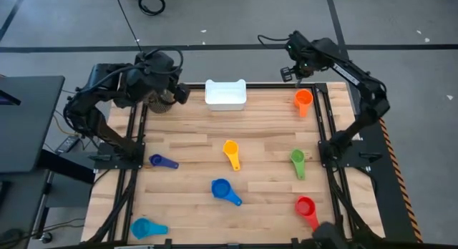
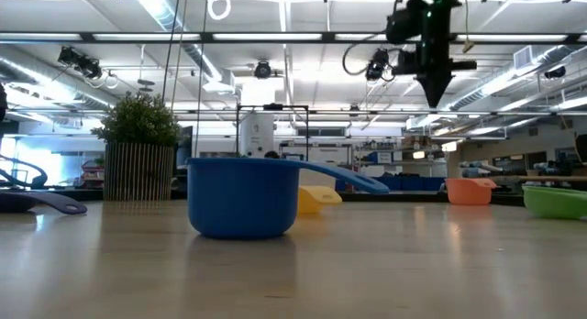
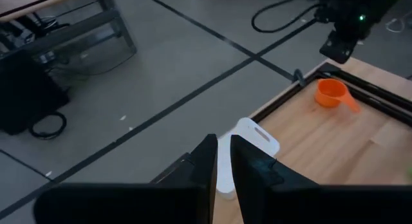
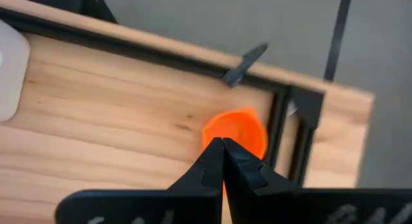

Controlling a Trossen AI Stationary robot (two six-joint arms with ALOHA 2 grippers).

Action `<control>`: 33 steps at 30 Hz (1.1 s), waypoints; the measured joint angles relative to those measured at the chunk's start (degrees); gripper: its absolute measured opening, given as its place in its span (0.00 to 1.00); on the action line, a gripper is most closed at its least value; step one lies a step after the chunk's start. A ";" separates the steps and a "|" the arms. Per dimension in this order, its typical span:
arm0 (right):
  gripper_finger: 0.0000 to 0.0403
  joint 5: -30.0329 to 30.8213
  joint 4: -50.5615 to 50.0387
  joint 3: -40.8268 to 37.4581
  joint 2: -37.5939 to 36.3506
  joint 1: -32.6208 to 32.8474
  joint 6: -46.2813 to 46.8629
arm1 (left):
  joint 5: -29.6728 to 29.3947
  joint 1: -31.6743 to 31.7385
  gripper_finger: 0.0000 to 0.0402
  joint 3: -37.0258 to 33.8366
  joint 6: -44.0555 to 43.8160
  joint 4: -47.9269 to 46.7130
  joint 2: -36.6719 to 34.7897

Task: Nest measuring cups in basket
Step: Move the orange measuring cup

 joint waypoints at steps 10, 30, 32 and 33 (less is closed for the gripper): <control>0.05 -2.11 -3.05 0.00 9.98 -4.84 -1.58 | 0.03 3.15 0.12 0.00 1.62 -0.03 0.05; 0.25 -8.14 -4.77 -0.13 17.56 -5.52 -11.78 | 0.06 7.23 0.12 0.00 2.12 -0.05 0.07; 0.25 -9.87 -4.63 -0.34 17.57 -5.53 -11.57 | 0.06 7.21 0.12 0.00 2.12 -0.11 0.07; 0.25 -10.79 -4.33 -0.84 17.57 -5.53 -11.66 | 0.08 7.19 0.12 0.00 2.10 -0.20 0.09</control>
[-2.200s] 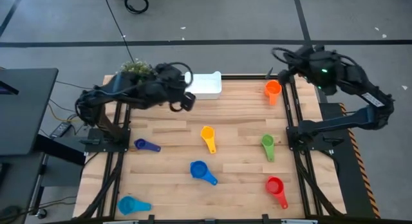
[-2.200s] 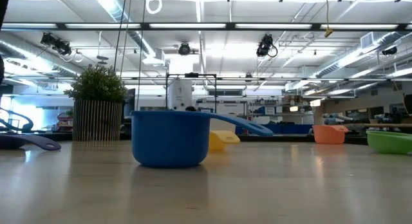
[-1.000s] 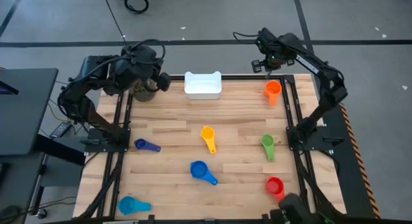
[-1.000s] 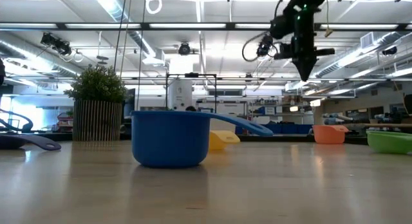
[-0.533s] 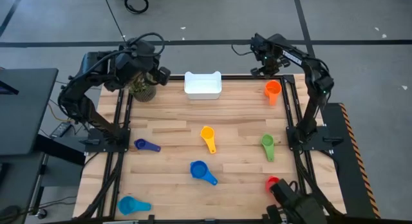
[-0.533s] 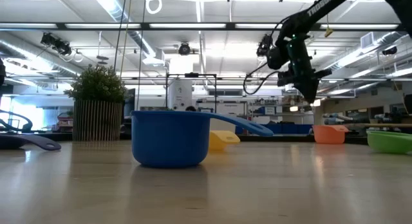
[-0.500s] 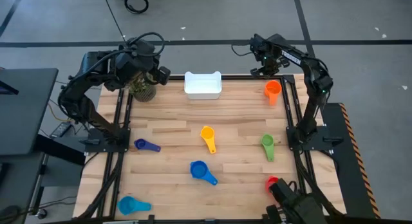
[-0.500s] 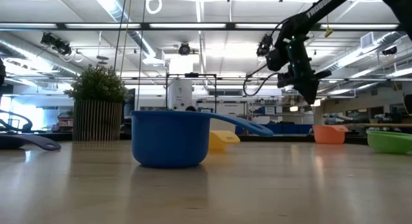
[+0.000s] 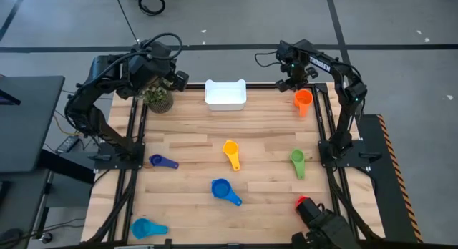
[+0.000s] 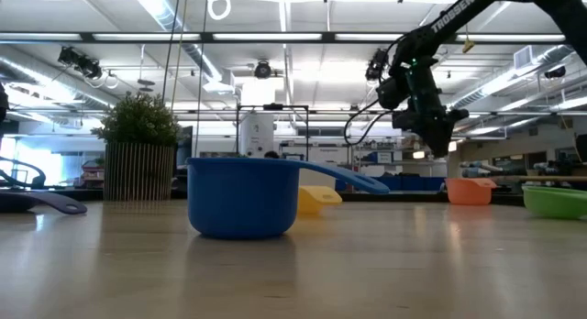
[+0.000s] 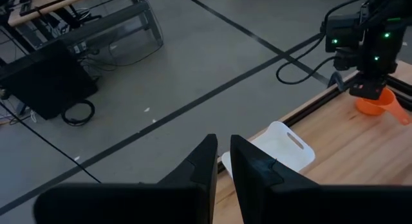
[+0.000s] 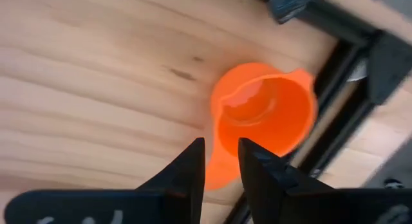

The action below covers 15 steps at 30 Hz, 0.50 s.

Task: Nest measuring cups in basket
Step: Move the orange measuring cup

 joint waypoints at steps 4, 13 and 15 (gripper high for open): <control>0.25 -0.16 0.10 -2.88 0.07 0.00 -0.15 | 0.00 -0.01 0.12 0.00 -0.17 -0.31 0.00; 0.25 1.08 3.41 -9.73 0.07 0.00 0.27 | 0.00 -0.02 0.12 0.00 -0.15 -0.30 0.00; 0.25 1.08 5.78 -10.73 0.09 -0.02 0.27 | 0.00 -0.02 0.12 0.00 -0.13 -0.28 0.00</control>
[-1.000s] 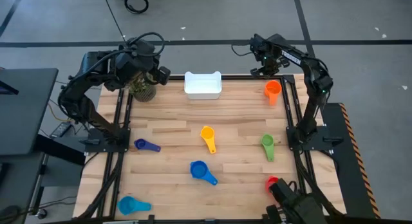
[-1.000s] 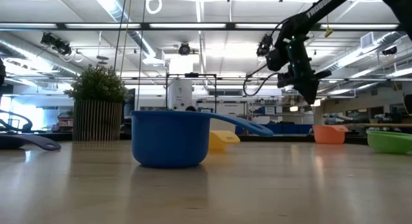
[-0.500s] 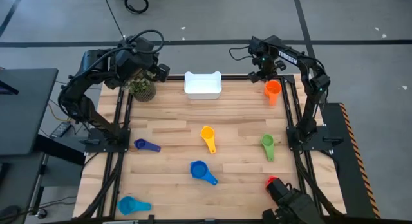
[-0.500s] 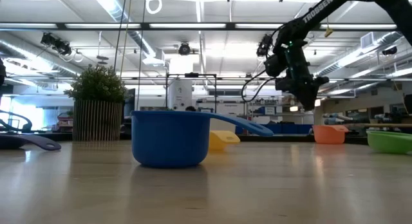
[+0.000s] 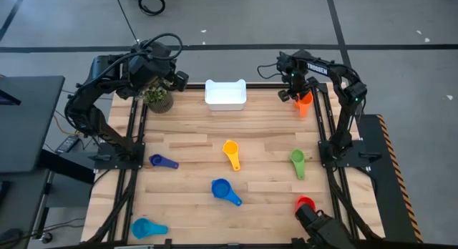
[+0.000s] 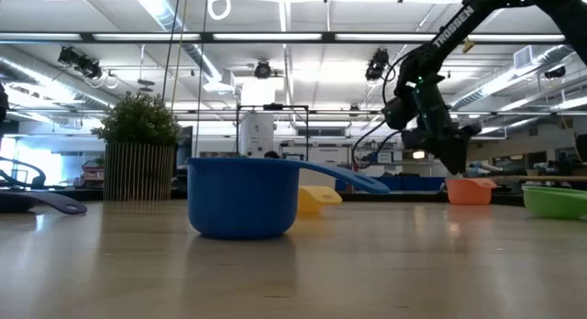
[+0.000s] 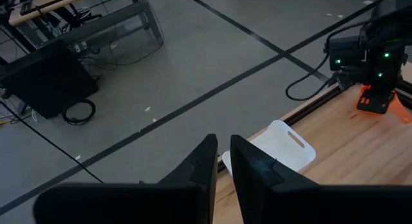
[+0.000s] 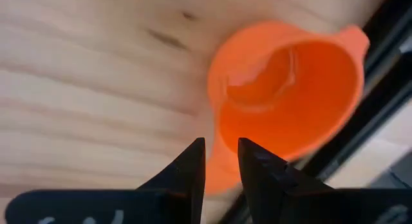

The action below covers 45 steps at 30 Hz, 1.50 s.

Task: Nest measuring cups in basket
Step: Move the orange measuring cup

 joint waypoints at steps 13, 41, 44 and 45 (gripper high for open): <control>0.24 1.93 12.79 -7.05 0.00 0.00 -3.52 | 0.00 0.00 0.12 0.00 -0.03 0.04 0.00; 0.02 1.05 -1.43 0.61 -0.09 17.19 -17.65 | -0.02 0.00 0.12 0.00 0.15 -0.22 0.00; 0.02 -2.67 -0.47 1.52 -0.11 21.36 -19.47 | -0.02 0.00 0.12 0.00 0.15 -0.61 0.00; 0.02 -3.21 0.26 1.52 -0.11 22.75 -19.72 | -0.02 0.00 0.12 0.00 0.15 -0.78 0.00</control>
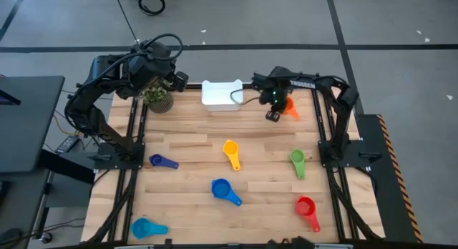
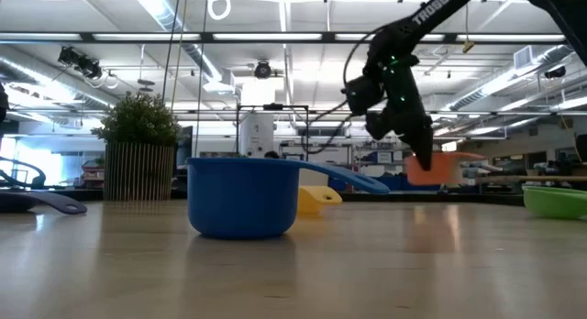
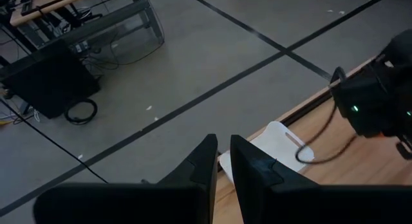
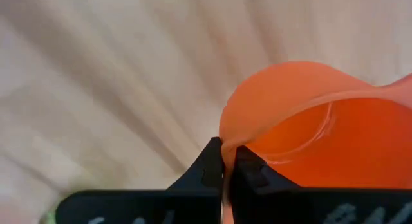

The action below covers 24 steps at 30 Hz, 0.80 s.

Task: Nest measuring cups in basket
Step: Move the orange measuring cup

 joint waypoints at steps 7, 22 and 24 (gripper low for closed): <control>0.02 -3.45 7.41 0.00 0.00 7.93 -2.23 | 0.02 -0.02 0.12 0.00 1.38 -0.45 0.00; 0.02 -6.70 16.63 -5.95 0.02 14.42 4.35 | 0.07 0.00 0.12 0.00 2.34 -2.69 0.00; 0.02 -7.21 17.79 -6.82 0.02 14.83 4.76 | 0.09 -0.01 0.12 0.00 2.69 -2.68 0.00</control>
